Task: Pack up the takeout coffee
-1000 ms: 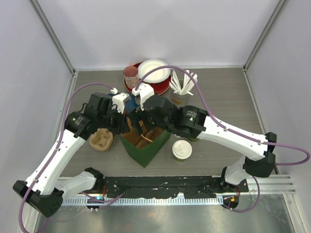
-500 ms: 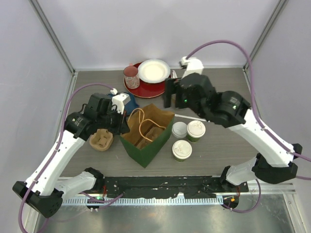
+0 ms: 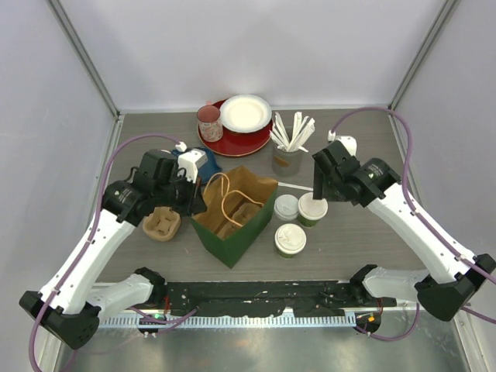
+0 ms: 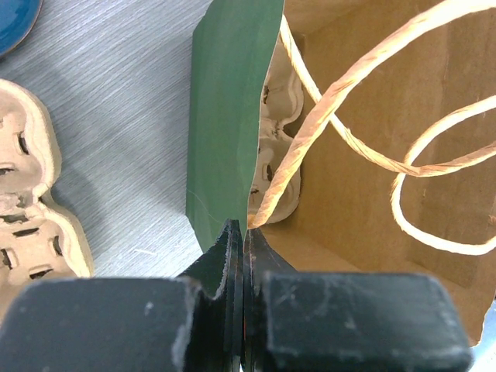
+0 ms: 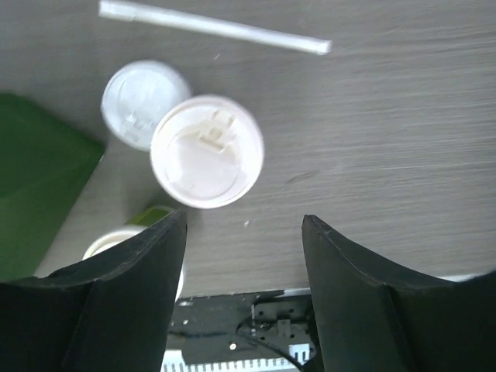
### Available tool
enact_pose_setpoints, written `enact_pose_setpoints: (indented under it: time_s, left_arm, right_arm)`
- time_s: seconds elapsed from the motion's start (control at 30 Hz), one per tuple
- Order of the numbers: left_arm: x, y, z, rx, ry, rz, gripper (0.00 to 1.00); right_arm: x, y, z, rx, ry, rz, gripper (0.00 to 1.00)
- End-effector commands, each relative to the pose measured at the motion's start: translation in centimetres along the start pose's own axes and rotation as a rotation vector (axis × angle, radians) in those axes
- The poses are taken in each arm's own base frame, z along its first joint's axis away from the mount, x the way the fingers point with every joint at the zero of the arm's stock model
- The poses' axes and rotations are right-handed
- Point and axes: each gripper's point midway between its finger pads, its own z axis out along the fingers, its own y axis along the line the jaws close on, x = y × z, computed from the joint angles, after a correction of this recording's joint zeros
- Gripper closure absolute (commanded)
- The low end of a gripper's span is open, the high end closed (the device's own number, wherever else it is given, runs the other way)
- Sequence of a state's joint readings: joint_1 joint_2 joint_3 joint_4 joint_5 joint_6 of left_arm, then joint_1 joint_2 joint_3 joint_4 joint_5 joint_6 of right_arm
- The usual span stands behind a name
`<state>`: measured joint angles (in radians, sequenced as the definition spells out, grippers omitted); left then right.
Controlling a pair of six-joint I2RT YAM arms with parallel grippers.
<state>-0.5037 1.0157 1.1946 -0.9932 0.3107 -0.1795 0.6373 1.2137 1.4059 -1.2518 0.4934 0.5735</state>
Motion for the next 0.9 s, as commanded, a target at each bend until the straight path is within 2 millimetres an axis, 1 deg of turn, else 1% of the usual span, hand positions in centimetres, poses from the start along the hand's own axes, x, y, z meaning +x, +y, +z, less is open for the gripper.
enact_pose_setpoints:
  time_s: [0.0,0.03,0.07,0.13,0.17,0.23,0.27,0.33,0.37,0.4,0.47,0.5,0.6,0.63,0.7,0.77,0.87]
  left_arm:
    - [-0.9,-0.7,-0.4,0.030,-0.058,0.026,1.00]
    - [-0.8,-0.6,-0.4,0.028,-0.057,0.026,1.00]
    - [-0.9,-0.7,-0.5,0.032,-0.063,0.027,1.00]
    - [-0.9,-0.8,-0.5,0.037,-0.061,0.025,1.00]
    - [-1.0,-0.9,-0.6,0.039,-0.067,0.025,1.00]
    - [-0.9,-0.9,-0.5,0.043,-0.063,0.023,1.00]
    - [-0.9,-0.9,-0.5,0.043,-0.062,0.023,1.00]
    - [-1.0,-0.9,-0.6,0.042,-0.065,0.023,1.00]
    - [-1.0,-1.0,-0.5,0.044,-0.066,0.024,1.00]
    - [-1.0,-1.0,-0.6,0.045,-0.066,0.024,1.00]
    - [-1.1,-1.0,-0.5,0.048,-0.070,0.023,1.00]
    - [-1.0,-1.1,-0.5,0.050,-0.065,0.021,1.00]
    - [-1.1,-1.1,-0.5,0.052,-0.068,0.022,1.00]
    - [-1.1,-1.1,-0.5,0.050,-0.067,0.024,1.00]
    - [-1.2,-1.1,-0.5,0.050,-0.069,0.029,1.00]
    - [-1.2,-1.1,-0.6,0.051,-0.068,0.032,1.00]
    - [-1.3,-1.1,-0.7,0.053,-0.074,0.034,1.00]
  right_arm:
    - [1.1,4.3,0.0,-0.291,-0.023,-0.029,0.34]
    - [1.1,4.1,0.3,-0.278,-0.035,0.010,0.34]
    - [0.8,2.0,1.4,-0.183,-0.050,0.061,0.38]
    - [0.4,0.0,2.5,-0.081,-0.038,0.131,0.37]
    - [0.1,-0.5,3.1,-0.036,-0.037,0.140,0.38]
    - [-0.4,-0.1,3.4,-0.047,-0.050,0.129,0.38]
    - [-0.8,0.8,3.8,-0.092,-0.063,0.086,0.37]
    - [-1.0,1.4,4.1,-0.122,-0.069,0.020,0.35]
    - [-1.2,1.4,4.2,-0.135,-0.078,-0.042,0.33]
    - [-0.9,2.3,4.2,-0.196,-0.062,-0.089,0.32]
    - [-0.6,2.9,4.4,-0.259,-0.043,-0.129,0.31]
    - [-0.5,3.0,4.5,-0.283,-0.032,-0.175,0.31]
    - [0.2,3.1,5.2,-0.328,0.014,-0.237,0.31]
    - [0.2,2.8,5.9,-0.323,0.019,-0.244,0.30]
    - [0.2,2.6,6.4,-0.332,0.019,-0.282,0.28]
    - [0.3,2.2,7.2,-0.325,0.033,-0.301,0.28]
    - [0.7,2.0,7.9,-0.335,0.049,-0.351,0.33]
